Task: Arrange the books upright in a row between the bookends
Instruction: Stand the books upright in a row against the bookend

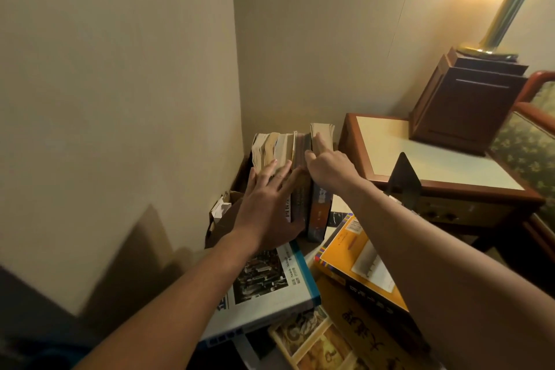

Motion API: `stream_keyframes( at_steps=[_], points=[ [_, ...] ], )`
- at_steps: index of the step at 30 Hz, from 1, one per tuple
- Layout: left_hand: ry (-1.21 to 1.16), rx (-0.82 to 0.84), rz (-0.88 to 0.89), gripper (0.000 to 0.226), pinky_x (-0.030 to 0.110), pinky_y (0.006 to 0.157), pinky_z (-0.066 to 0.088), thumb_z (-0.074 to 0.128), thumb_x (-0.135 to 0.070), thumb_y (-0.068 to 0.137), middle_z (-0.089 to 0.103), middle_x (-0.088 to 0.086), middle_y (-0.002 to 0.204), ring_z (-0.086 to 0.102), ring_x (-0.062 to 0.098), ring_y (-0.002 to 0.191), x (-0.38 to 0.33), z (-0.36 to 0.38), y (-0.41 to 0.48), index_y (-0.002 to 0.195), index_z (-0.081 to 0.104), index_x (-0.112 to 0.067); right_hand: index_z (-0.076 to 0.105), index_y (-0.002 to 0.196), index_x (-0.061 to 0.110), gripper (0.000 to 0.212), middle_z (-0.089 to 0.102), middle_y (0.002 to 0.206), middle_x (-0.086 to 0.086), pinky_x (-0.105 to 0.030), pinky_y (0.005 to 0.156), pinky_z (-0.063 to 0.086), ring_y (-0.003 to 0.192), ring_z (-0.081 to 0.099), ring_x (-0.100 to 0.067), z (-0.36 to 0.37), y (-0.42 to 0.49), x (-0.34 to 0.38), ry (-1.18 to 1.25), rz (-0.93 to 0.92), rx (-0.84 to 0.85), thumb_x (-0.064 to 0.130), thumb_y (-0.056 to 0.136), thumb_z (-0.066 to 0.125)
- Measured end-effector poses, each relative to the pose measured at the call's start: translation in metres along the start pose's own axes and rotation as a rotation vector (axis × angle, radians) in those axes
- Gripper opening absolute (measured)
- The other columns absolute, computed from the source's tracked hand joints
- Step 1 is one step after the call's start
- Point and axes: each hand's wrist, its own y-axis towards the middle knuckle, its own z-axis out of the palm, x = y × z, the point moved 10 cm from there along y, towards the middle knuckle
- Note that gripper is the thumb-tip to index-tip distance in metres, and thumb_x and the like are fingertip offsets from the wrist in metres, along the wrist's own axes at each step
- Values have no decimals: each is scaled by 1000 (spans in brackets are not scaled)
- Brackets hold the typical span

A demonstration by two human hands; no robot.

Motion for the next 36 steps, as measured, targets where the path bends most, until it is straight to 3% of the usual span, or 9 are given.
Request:
stream_keyframes(
  at_steps=[3, 5, 12, 16, 21, 28, 31, 36],
  points=[
    [41, 124, 9, 91, 56, 123, 0, 59, -57, 85, 4, 0, 168, -8, 24, 154, -12, 0, -11, 159, 15, -28, 14, 156, 20, 57, 51, 142, -19, -39, 86, 51, 109, 60, -36, -5, -35, 7, -143, -132, 26, 35, 106, 38],
    [53, 208, 19, 92, 56, 123, -1, 56, -59, 87, 2, 1, 168, -8, 23, 153, -21, 1, -24, 159, 9, -25, 4, 156, 30, 63, 61, 128, -17, -41, 80, 56, 97, 65, -29, -4, -60, 0, -168, -148, 26, 41, 104, 38],
    [-105, 298, -131, 93, 48, 123, 3, 62, -48, 88, 3, -7, 167, 5, 26, 153, -34, 5, -99, 159, 5, -30, -12, 157, 35, 83, 50, 145, -13, -39, 93, 50, 120, 57, -28, 21, -156, -28, -262, -186, 82, 45, 101, 48],
    [-172, 325, -220, 87, 49, 121, 22, 62, -46, 89, 11, -8, 166, 16, 24, 151, -36, 9, -147, 158, 11, -32, -2, 159, 36, 80, 42, 153, -6, -39, 100, 50, 132, 49, -26, 44, -196, -52, -245, -168, 139, 41, 99, 51],
    [-185, 362, -298, 83, 48, 123, 17, 61, -51, 90, 14, -5, 166, 14, 26, 152, -29, 25, -196, 158, 17, -30, 5, 158, 34, 80, 44, 152, -3, -42, 103, 49, 132, 48, -26, 64, -234, -71, -247, -206, 141, 42, 97, 56],
    [-200, 323, -439, 74, 47, 121, 25, 61, -51, 91, 25, -1, 163, 24, 26, 148, 3, 40, -240, 154, 29, -29, 8, 157, 36, 78, 39, 154, 0, -38, 99, 52, 132, 46, -21, 89, -260, -111, -226, -164, 153, 40, 96, 57],
    [-195, 314, -572, 66, 51, 120, 25, 53, -55, 95, 24, 2, 163, 22, 29, 149, 26, 45, -259, 152, 32, -30, 7, 158, 38, 79, 28, 161, -1, -41, 108, 46, 143, 34, -24, 102, -266, -121, -219, -138, 194, 38, 97, 57],
    [-221, 343, -746, 68, 52, 123, 15, 40, -61, 98, 6, 1, 167, 8, 35, 152, 50, 55, -277, 157, 20, -34, 3, 159, 37, 79, 1, 168, -5, -52, 123, 17, 153, 1, -34, 108, -267, -118, -329, -131, 172, 44, 98, 53]
  ],
)
